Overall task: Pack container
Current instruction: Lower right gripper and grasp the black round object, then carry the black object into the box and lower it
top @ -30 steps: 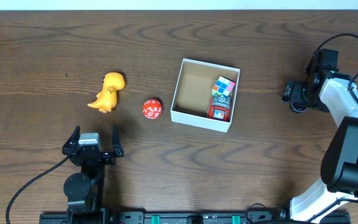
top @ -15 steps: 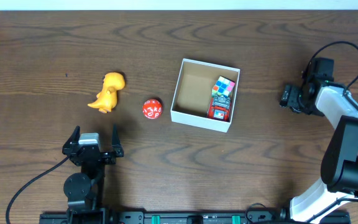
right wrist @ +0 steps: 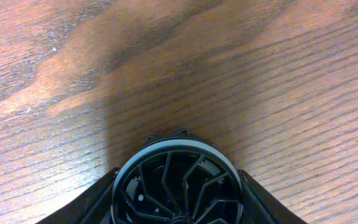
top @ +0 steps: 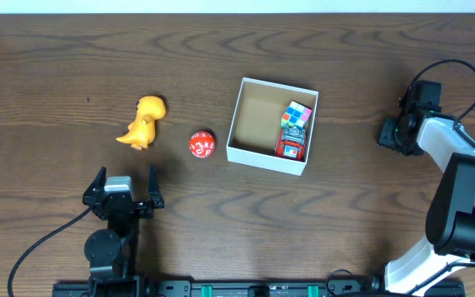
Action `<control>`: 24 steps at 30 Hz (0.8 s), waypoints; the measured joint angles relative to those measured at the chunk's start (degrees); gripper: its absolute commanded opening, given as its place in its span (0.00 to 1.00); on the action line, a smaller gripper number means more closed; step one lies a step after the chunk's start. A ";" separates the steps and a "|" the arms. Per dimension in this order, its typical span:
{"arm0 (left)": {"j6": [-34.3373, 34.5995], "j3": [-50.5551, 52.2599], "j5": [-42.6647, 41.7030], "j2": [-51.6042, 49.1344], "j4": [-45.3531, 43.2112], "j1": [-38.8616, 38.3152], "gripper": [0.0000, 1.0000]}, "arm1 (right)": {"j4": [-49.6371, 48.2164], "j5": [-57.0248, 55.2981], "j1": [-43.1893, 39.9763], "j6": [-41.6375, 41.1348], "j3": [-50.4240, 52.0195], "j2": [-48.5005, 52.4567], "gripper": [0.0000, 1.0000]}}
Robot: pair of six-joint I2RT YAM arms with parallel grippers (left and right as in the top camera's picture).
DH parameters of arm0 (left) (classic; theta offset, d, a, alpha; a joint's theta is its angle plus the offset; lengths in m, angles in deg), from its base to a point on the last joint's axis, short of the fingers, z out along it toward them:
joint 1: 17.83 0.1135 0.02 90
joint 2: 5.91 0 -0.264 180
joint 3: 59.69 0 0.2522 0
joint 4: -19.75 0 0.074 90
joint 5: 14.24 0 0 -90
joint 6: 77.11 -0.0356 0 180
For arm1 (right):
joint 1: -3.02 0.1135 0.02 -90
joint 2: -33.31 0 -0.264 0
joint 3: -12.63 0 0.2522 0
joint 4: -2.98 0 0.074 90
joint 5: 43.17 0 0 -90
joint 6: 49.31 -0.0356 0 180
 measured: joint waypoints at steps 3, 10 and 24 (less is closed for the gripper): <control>0.00 0.00 0.00 0.00 0.00 0.00 0.98 | 0.02 0.00 0.00 0.00 0.00 0.00 0.43; 0.00 0.00 0.00 0.00 0.00 0.00 0.98 | 2.91 0.02 1.33 0.28 -1.92 0.00 0.41; 0.00 0.00 0.00 0.00 0.00 0.00 0.98 | 10.29 0.04 16.37 2.32 -21.16 0.00 0.45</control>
